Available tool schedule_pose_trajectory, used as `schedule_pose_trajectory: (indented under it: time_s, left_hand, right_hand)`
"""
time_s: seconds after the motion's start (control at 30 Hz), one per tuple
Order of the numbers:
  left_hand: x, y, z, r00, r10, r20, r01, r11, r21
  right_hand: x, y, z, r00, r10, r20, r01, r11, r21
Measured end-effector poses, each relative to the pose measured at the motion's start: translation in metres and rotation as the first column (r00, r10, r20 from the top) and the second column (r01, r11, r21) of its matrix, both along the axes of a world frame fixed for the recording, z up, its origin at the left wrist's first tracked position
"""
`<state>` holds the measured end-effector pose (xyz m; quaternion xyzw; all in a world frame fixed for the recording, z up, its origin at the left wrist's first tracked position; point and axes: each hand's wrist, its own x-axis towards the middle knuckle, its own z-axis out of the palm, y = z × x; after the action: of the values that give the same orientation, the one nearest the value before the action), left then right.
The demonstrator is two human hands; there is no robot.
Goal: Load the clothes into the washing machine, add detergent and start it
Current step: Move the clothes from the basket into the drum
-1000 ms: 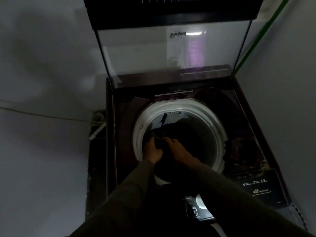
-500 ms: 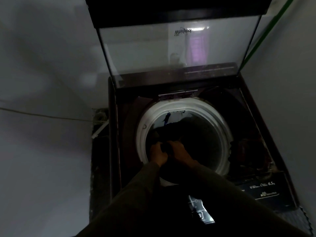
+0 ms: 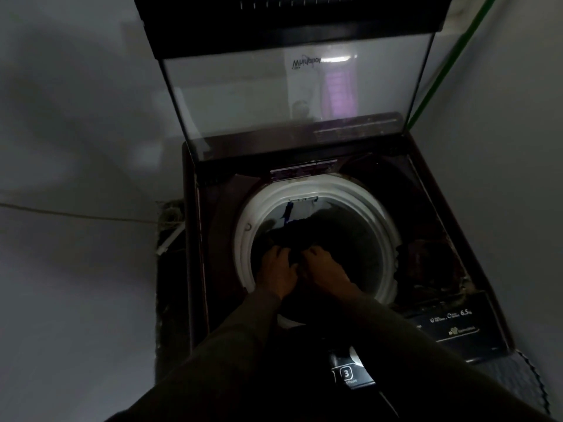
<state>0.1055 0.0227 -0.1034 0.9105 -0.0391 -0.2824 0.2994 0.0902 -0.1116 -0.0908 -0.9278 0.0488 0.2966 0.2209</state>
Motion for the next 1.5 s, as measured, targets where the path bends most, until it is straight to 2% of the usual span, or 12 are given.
schedule_pose_trajectory:
  time_s: [0.23,0.37,0.57,0.77,1.03,1.2,1.5]
  left_hand:
    - [0.001,-0.021,0.018,0.911,-0.311,0.273,0.248,0.938,0.241]
    - [-0.003,-0.043,0.037,0.869,-0.367,0.331,0.291,0.921,0.258]
    - [-0.007,-0.093,0.065,0.771,-0.433,0.467,0.348,0.901,0.26]
    - [-0.025,-0.155,0.091,0.663,-0.493,0.563,0.459,0.862,0.215]
    - [-0.079,-0.244,0.098,0.533,-0.64,0.554,0.602,0.747,0.284]
    - [-0.118,-0.298,0.09,0.459,-0.726,0.511,0.669,0.662,0.339]
    - [-0.193,-0.381,0.074,0.315,-0.851,0.419,0.762,0.49,0.422]
  right_hand:
    - [-0.021,-0.041,0.015,0.999,-0.029,0.035,0.037,0.965,-0.258]
    - [-0.037,-0.069,0.038,0.988,-0.022,0.155,0.082,0.918,-0.389]
    - [-0.058,-0.112,0.067,0.934,-0.078,0.348,0.224,0.888,-0.402]
    - [-0.094,-0.157,0.092,0.878,-0.192,0.439,0.383,0.833,-0.4]
    - [-0.165,-0.234,0.087,0.818,-0.34,0.465,0.534,0.748,-0.394]
    - [-0.216,-0.277,0.075,0.763,-0.471,0.443,0.625,0.712,-0.321]
    - [-0.316,-0.333,0.03,0.716,-0.631,0.301,0.698,0.664,-0.268]
